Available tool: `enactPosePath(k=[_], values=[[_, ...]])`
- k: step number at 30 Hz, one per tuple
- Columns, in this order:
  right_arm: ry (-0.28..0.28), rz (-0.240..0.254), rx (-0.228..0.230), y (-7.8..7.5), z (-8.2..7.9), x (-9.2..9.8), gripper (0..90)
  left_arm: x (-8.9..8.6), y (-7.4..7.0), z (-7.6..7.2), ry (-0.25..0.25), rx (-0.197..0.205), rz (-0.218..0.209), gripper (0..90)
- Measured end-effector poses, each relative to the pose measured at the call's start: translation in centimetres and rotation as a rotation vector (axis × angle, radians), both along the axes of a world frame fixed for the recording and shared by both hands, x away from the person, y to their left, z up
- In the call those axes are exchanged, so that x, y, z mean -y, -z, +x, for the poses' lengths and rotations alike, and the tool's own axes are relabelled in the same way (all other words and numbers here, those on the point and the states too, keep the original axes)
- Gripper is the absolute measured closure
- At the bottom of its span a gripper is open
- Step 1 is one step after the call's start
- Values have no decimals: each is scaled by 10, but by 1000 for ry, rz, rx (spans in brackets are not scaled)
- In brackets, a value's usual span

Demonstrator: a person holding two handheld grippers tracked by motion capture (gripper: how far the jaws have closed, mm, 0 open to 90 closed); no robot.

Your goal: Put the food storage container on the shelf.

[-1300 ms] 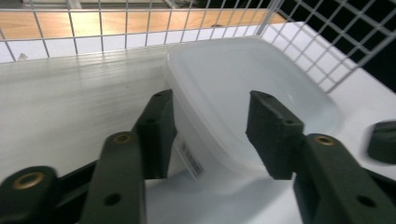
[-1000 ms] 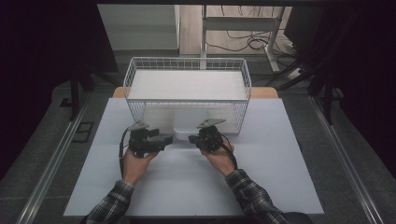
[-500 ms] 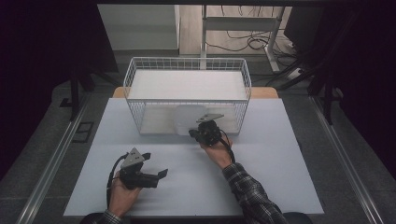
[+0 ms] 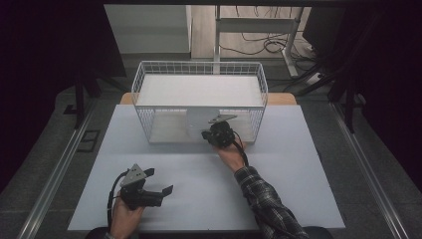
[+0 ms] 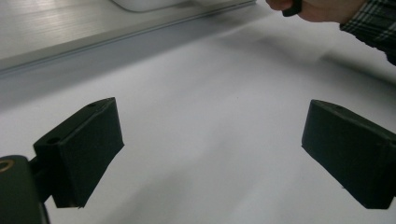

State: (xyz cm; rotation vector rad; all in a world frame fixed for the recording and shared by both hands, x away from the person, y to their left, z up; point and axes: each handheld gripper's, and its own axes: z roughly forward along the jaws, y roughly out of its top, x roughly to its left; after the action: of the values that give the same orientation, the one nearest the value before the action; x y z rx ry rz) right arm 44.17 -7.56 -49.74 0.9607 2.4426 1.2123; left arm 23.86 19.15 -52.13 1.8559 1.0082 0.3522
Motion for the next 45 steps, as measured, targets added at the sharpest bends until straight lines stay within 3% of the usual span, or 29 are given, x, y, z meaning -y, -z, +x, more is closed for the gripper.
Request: enactPosePath(k=[9, 18, 37, 45], values=[[2, 14, -9, 2, 4, 2, 837, -2, 0, -2, -16, -1, 15, 47], [-10, 35, 1, -4, -9, 8, 644, 0, 2, -1, -18, -2, 56, 38], [-43, 48, -13, -11, -31, 20, 311, 1, 4, 0, 7, -20, 49, 37], [-59, 37, 10, -9, -40, 24, 175, 0, 5, 1, 12, -27, 40, 37]])
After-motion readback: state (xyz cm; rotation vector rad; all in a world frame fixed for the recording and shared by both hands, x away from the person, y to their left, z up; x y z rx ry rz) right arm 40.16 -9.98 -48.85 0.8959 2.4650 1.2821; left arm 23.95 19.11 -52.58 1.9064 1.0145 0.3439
